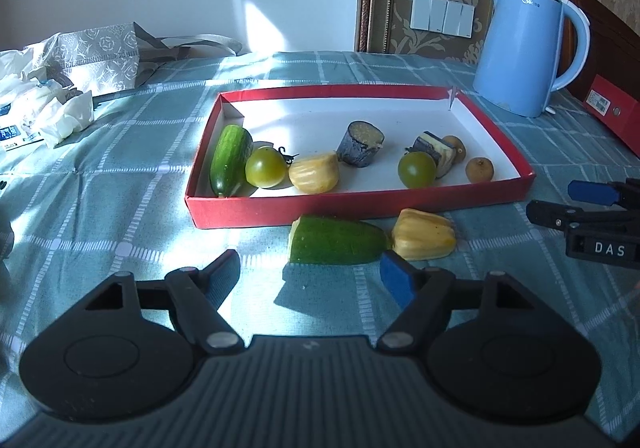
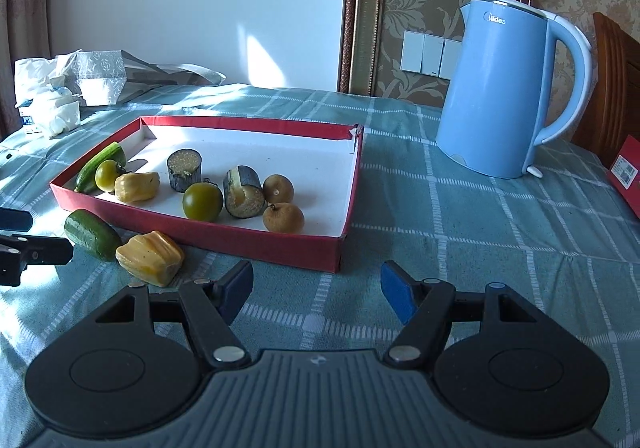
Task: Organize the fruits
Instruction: 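Move the open left tool toward the green cucumber chunk on the cloth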
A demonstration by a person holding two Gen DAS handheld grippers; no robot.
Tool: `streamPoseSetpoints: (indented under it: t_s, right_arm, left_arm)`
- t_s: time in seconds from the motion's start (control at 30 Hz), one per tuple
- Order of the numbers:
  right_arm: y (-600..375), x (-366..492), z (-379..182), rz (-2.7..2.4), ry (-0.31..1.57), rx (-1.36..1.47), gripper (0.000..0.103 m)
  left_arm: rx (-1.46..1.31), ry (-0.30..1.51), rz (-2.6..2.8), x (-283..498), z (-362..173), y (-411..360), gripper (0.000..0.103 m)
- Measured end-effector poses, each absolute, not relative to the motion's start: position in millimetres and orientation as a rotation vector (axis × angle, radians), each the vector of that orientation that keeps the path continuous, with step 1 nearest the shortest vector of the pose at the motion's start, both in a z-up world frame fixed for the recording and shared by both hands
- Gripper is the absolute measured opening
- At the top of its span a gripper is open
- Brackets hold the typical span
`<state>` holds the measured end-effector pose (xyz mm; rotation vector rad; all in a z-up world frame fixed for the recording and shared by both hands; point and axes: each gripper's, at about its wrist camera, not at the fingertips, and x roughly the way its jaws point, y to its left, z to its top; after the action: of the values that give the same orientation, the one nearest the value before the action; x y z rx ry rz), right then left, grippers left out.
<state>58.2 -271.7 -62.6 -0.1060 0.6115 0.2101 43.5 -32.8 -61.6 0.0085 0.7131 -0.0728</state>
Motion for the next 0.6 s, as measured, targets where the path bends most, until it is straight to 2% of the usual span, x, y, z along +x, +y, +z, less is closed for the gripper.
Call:
streamPoseSetpoints:
  t_s: [0.2,0.43,0.6]
  right_arm:
    - [-279.9,50.6,-63.9,0.191,0.621,-0.098,0.070]
    - [-280.9,47.9,-66.1,0.199,0.644,-0.085,0.070]
    - [-278.6,47.0,-68.8,0.222,0.657,-0.100,0.070]
  left_arm:
    - [0.034,0.713,-0.073,53.1,-64.6,-39.8,0.075]
    - [-0.074,0.726,0.022,71.5,-63.7,-40.5,0.075]
    - [-0.079,0.730,0.087,81.0,-67.2,-50.9,0.078]
